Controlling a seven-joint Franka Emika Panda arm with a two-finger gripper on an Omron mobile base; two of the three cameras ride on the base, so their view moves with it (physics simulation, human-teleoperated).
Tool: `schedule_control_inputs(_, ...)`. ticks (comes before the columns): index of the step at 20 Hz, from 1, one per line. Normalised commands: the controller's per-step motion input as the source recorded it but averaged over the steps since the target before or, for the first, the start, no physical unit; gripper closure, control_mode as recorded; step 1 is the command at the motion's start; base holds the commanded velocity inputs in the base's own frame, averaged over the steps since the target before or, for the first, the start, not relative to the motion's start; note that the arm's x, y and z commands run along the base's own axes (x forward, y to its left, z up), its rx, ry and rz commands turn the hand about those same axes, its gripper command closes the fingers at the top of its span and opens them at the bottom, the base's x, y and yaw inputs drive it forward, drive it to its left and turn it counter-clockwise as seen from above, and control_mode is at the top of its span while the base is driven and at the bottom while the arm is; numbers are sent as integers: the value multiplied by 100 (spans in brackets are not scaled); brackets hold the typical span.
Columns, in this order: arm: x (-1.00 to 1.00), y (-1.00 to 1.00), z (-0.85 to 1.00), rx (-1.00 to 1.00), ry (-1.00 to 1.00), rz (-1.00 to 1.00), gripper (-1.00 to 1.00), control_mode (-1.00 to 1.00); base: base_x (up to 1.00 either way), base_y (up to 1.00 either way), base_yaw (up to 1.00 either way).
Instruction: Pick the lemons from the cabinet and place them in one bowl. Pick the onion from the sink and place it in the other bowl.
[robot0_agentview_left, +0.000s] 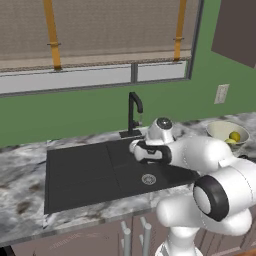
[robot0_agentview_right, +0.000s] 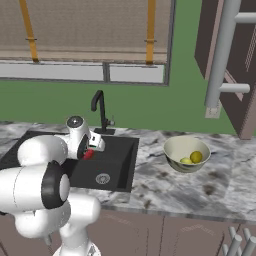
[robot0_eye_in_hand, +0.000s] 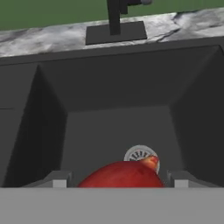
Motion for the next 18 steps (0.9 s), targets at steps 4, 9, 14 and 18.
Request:
schedule_control_inputs(4,-26,-1,48,0,24,1,100,-100,0,0,0)
schedule_control_inputs(9,-50,-1,34,0,4,-3,100,-100,0,0,0)
schedule_control_inputs(14,-49,1,18,-2,-19,-3,100,-100,0,0,0)
schedule_control_inputs(18,-12,0,4,-1,-10,0,100,-100,0,0,0)
